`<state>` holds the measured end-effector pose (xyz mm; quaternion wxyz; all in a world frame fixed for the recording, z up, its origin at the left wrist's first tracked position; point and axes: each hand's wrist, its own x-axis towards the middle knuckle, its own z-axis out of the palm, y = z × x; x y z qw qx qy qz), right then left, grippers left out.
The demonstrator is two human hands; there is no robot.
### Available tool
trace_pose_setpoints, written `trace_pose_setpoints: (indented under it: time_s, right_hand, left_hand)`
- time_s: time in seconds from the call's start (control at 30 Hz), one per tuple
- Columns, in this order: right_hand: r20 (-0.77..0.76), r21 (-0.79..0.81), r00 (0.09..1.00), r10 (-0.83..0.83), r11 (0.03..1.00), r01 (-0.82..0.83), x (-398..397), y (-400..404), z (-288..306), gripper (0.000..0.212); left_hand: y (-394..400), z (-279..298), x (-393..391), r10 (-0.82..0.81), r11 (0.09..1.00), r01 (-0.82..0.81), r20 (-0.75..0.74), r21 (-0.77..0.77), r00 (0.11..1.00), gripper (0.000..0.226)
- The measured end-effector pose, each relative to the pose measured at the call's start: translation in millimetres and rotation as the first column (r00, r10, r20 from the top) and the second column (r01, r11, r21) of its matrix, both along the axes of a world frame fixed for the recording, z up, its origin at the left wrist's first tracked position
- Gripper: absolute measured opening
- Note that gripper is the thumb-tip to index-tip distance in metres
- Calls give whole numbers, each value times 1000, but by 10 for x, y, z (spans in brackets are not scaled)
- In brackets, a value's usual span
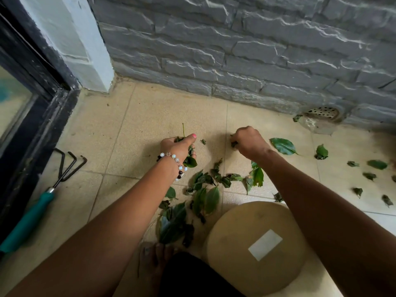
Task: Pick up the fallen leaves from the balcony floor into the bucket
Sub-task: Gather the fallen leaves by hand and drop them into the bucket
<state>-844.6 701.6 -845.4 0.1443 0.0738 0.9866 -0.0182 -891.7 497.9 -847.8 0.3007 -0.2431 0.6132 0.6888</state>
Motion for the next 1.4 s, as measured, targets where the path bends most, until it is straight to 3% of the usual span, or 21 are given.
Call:
trace_pose_setpoints:
  time_s: [0.07, 0.17, 0.37, 0.5, 0.57, 0.63, 0.67, 0.7, 0.77, 0.87, 0.93, 1.0, 1.07, 1.13, 1.23, 1.3, 1.4]
  right_hand:
    - [-63, -162, 994, -86, 984, 75, -79, -87, 73, 24]
    - [-165, -376, 983, -81, 926, 13, -237, -414, 213, 22]
    - [-44, -125, 999, 29, 992, -34, -360, -909, -12, 28]
    - [-104, -16, 989, 104, 994, -106, -218, -996, -46, 30]
    - [-105, -63, 991, 86, 994, -93, -229, -1000, -30, 29]
    - [-63, -258, 998, -15, 966, -1, -286, -1021, 4, 20]
    - [-30, -442, 994, -105, 893, 81, -313, -1039, 36, 15]
    - [43, -654, 974, -224, 731, 197, -333, -1073, 88, 16]
    - [282, -897, 892, -352, 232, 375, -343, -1158, 195, 19]
    - [438, -898, 808, -395, -233, 373, -424, -1348, 283, 14]
    - [521, -814, 721, -457, -521, 257, -485, -1564, 392, 14]
    - [584, -657, 684, -437, -749, 84, -548, -1856, 582, 14]
    - [622, -508, 662, -418, -859, -65, -571, -2156, 891, 15]
    - [622, -441, 662, -418, -886, -145, -572, -2350, 1297, 15]
    - [591, -519, 641, -489, -839, -162, -528, -2422, 2010, 12]
    - [603, -569, 600, -526, -811, -139, -473, -2417, 2506, 23]
    - [614, -625, 550, -566, -774, -99, -330, -2399, 3304, 28]
  left_hand:
    - [-49, 8, -9, 11, 1000, -11, 6, 3, 1000, 27]
    - [-139, 23, -26, 39, 999, -39, 12, 11, 999, 27]
    - [-326, 28, -27, 94, 996, -94, 28, 6, 995, 26]
    - [-437, 29, -72, 141, 990, -141, 27, 17, 990, 27]
    - [-465, 14, -88, 167, 985, -168, 33, 27, 985, 23]
    - [-490, -16, -99, 192, 979, -196, 65, 53, 979, 22]
    - [-503, -43, -114, 215, 973, -221, 85, 65, 973, 24]
    - [-517, -61, -129, 232, 969, -239, 98, 61, 968, 29]
    - [-553, -87, -175, 248, 968, -250, 122, -2, 961, 42]
    - [-614, 61, -268, 361, 920, -382, 188, 90, 913, 43]
    - [-636, 344, -319, 472, 845, -502, 184, 184, 862, 29]
    - [-677, 669, -370, 579, 773, -595, 139, 220, 804, 28]
    - [-766, 1004, -412, 633, 735, -636, 97, 237, 768, 29]
    - [-903, 1400, -453, 639, 736, -629, 53, 250, 768, 26]
    - [-1005, 2011, -444, 577, 808, -566, -25, 161, 816, 18]
    - [-980, 2516, -362, 532, 844, -526, -42, 108, 846, 14]
    - [-869, 3364, -211, 503, 858, -494, -42, 142, 863, 2]
